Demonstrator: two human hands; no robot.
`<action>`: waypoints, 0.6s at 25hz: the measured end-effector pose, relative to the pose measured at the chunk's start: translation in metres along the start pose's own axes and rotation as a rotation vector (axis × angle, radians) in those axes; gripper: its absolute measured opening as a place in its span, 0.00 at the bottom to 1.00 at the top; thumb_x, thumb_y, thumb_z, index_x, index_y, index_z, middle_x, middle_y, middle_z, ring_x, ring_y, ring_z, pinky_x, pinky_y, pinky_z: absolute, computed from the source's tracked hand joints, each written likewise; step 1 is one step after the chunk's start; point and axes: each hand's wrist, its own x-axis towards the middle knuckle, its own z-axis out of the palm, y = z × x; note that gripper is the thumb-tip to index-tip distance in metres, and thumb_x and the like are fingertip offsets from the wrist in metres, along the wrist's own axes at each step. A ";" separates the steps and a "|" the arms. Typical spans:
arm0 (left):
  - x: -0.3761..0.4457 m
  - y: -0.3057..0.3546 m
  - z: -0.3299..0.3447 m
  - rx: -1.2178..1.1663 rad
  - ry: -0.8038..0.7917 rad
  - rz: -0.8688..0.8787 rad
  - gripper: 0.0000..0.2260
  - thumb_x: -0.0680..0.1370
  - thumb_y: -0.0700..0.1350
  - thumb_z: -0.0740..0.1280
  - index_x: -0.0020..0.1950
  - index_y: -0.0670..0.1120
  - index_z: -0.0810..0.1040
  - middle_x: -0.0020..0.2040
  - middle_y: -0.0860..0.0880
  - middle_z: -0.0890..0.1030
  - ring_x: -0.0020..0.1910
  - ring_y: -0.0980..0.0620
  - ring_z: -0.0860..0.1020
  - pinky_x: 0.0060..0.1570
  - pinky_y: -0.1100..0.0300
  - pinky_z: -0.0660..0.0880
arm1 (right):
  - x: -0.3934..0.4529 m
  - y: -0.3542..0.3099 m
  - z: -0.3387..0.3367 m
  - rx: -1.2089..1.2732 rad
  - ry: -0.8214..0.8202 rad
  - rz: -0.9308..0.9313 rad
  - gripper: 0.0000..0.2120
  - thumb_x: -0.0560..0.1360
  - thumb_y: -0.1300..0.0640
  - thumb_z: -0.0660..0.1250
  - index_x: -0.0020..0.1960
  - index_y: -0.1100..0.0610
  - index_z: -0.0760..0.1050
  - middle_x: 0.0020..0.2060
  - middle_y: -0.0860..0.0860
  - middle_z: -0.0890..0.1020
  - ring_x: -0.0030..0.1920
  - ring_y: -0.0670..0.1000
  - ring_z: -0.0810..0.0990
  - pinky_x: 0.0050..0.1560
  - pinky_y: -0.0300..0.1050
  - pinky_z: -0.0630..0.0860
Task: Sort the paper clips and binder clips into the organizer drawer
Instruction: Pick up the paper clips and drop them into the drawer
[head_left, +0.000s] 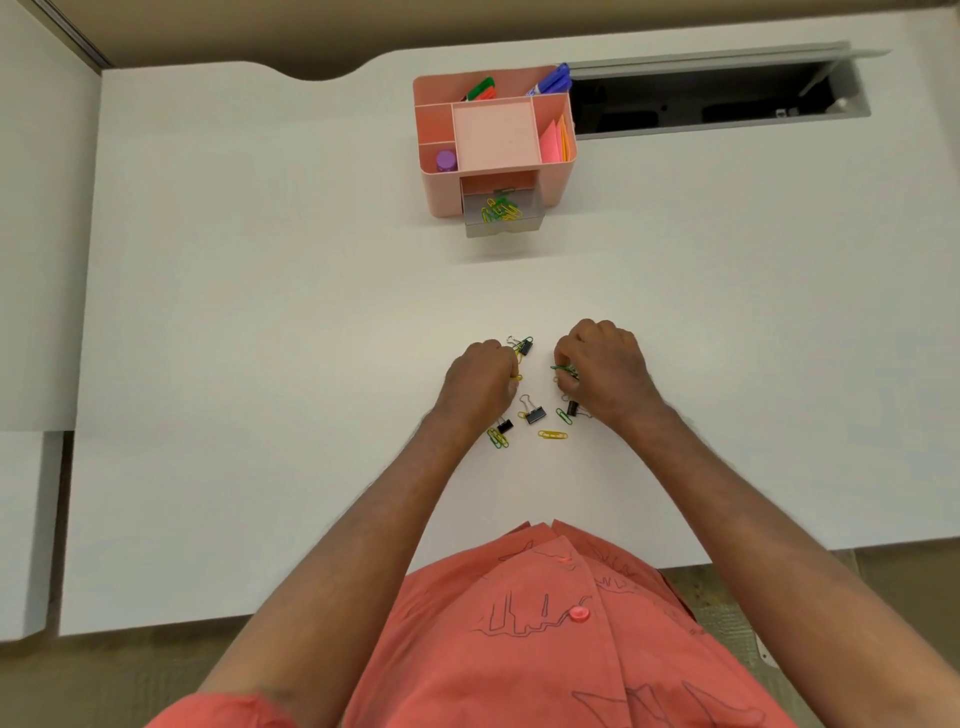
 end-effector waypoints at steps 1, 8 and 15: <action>0.000 0.001 -0.001 0.012 -0.001 0.006 0.04 0.79 0.42 0.65 0.49 0.45 0.80 0.50 0.47 0.79 0.52 0.46 0.76 0.44 0.53 0.74 | 0.000 0.000 0.000 -0.024 0.001 -0.002 0.07 0.75 0.51 0.69 0.51 0.51 0.79 0.54 0.49 0.77 0.55 0.54 0.74 0.58 0.48 0.68; -0.002 -0.005 -0.008 -0.184 0.014 -0.039 0.03 0.76 0.43 0.66 0.46 0.47 0.80 0.45 0.51 0.81 0.46 0.48 0.79 0.45 0.52 0.78 | 0.001 0.001 -0.008 0.266 0.047 0.107 0.02 0.76 0.52 0.69 0.48 0.47 0.81 0.51 0.44 0.81 0.55 0.51 0.76 0.62 0.49 0.69; 0.004 -0.016 -0.020 -0.645 0.153 -0.150 0.05 0.76 0.45 0.74 0.44 0.54 0.81 0.37 0.58 0.81 0.39 0.59 0.80 0.43 0.64 0.76 | 0.014 -0.007 -0.037 0.900 0.103 0.222 0.03 0.76 0.54 0.71 0.49 0.47 0.82 0.42 0.43 0.85 0.45 0.41 0.82 0.48 0.39 0.79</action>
